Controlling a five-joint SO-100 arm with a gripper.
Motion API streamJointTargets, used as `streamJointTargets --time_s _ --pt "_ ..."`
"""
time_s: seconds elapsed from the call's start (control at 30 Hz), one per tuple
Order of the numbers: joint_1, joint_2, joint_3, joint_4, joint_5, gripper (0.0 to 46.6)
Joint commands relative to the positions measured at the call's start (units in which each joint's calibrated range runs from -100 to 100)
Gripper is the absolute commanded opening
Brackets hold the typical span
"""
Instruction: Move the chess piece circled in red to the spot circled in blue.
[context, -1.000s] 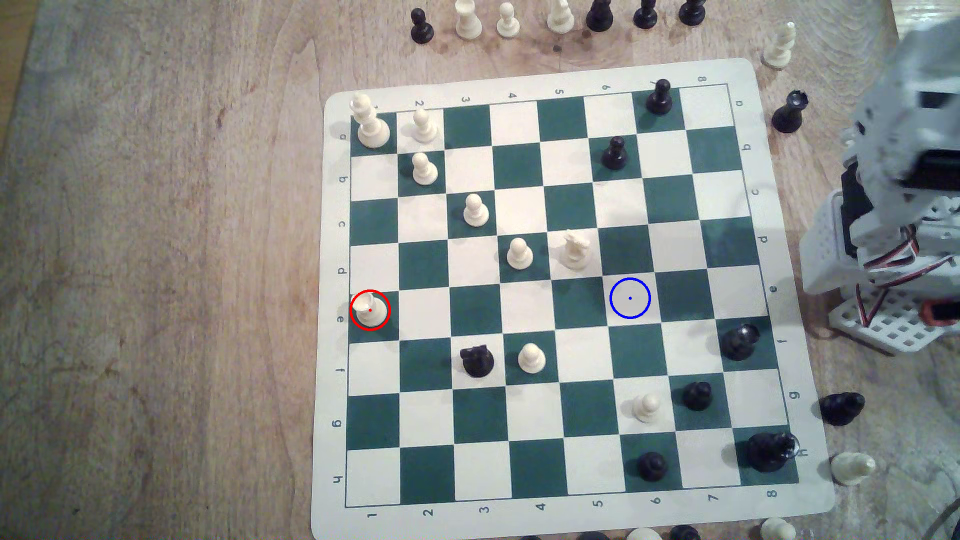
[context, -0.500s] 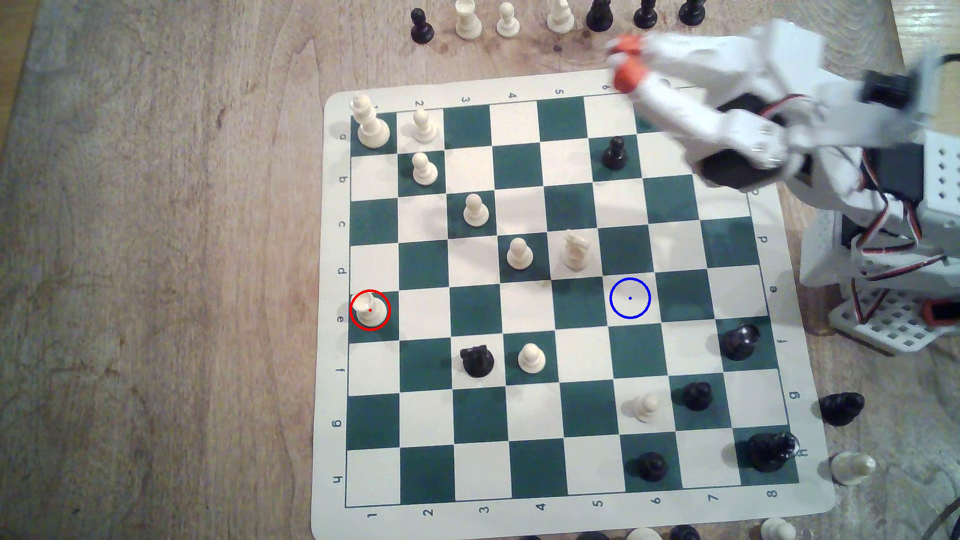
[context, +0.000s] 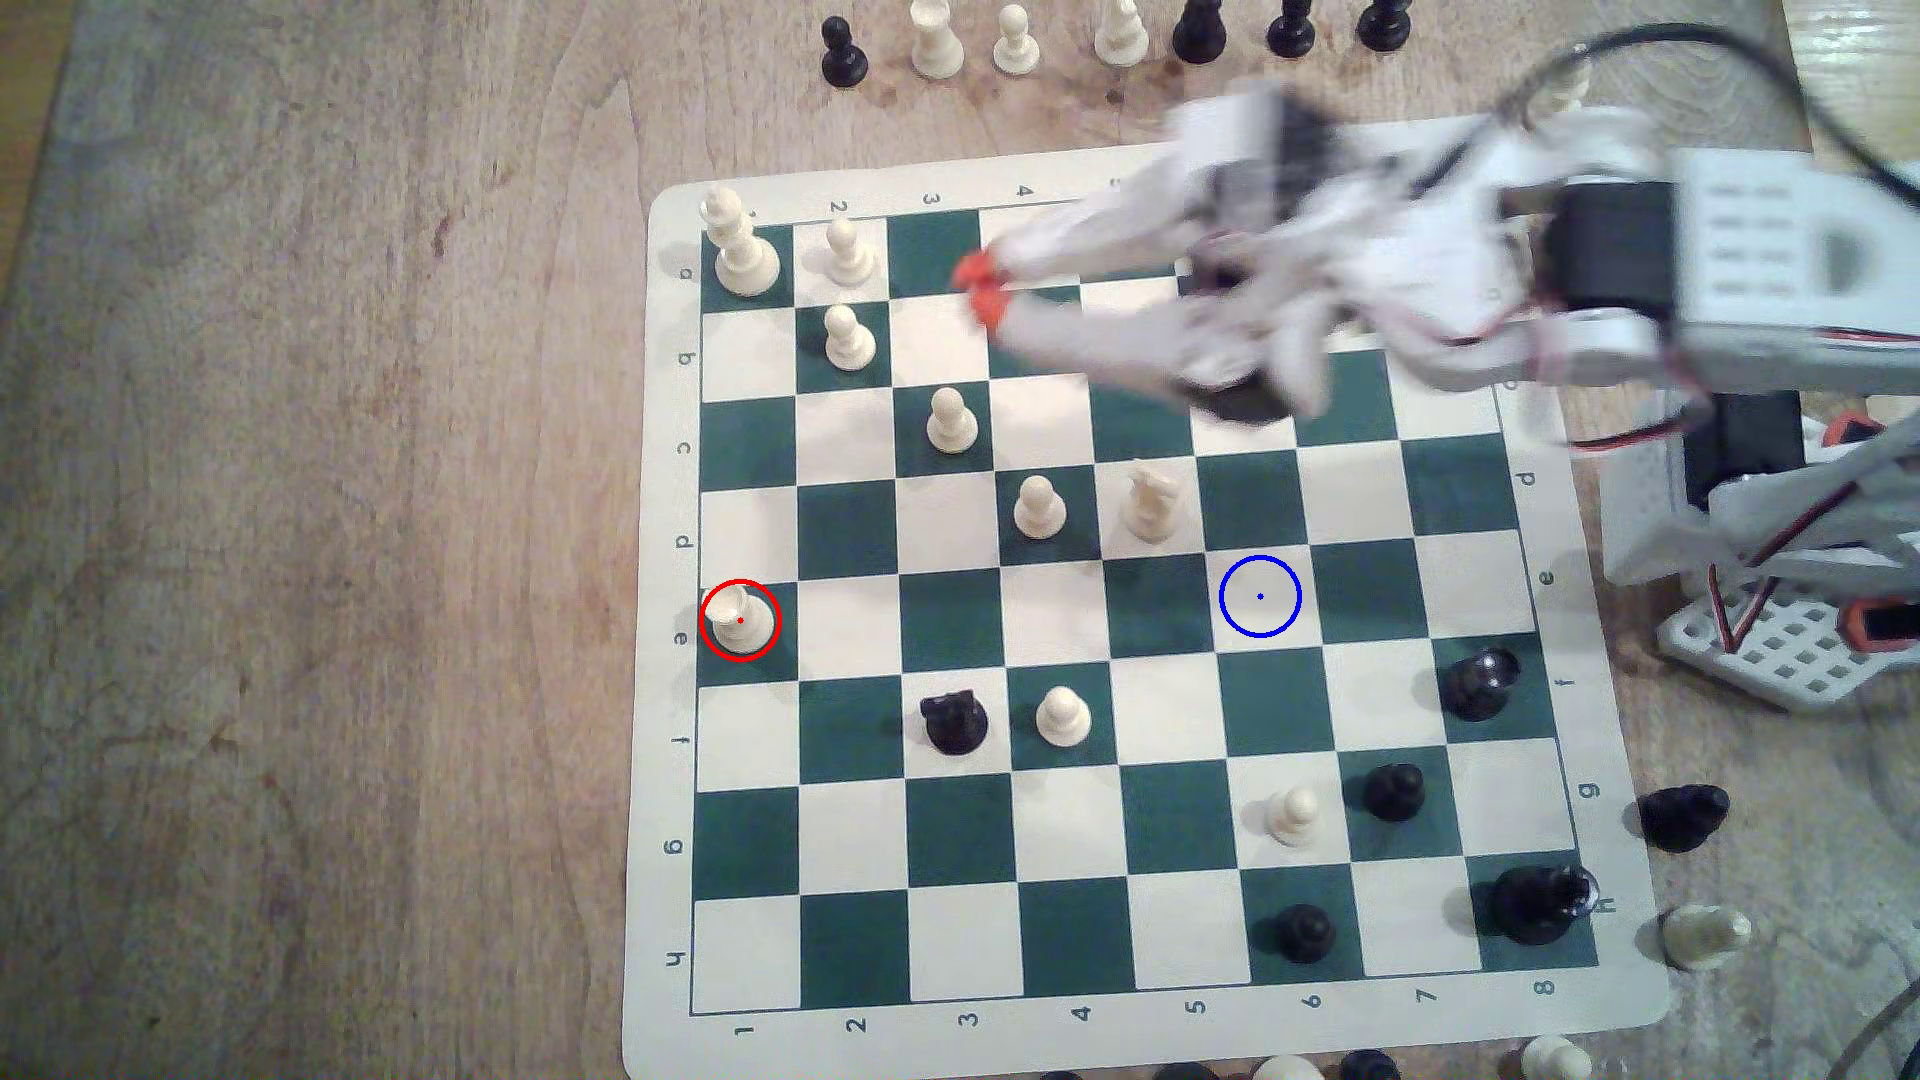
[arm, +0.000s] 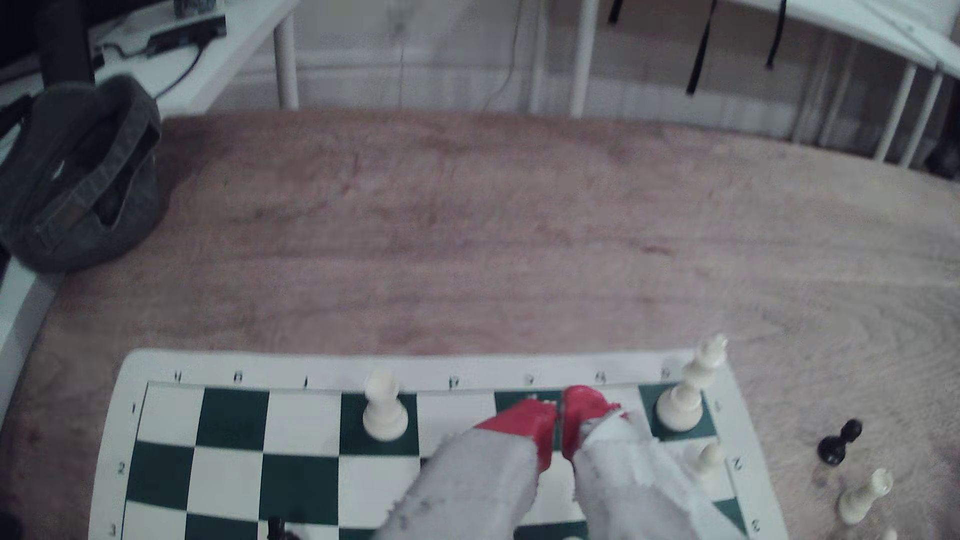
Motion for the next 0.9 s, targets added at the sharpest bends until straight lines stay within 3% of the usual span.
streamJointTargets --time_s 0.0,0.1,0.23,0.33,0.57,0.87 --pt "-1.4 13.7 -19.6 5.2 -4.6 0.3" --pt "-2.4 21.8 -28.3 10.9 -6.2 0.4" --pt "-2.2 34.6 -45.8 22.3 -11.5 2.2" --pt "-2.2 40.7 -52.7 25.0 -13.0 4.5" --pt "-3.1 51.4 -62.7 26.3 -12.6 12.0" --pt "-5.0 67.4 -84.5 33.4 -12.3 14.1"
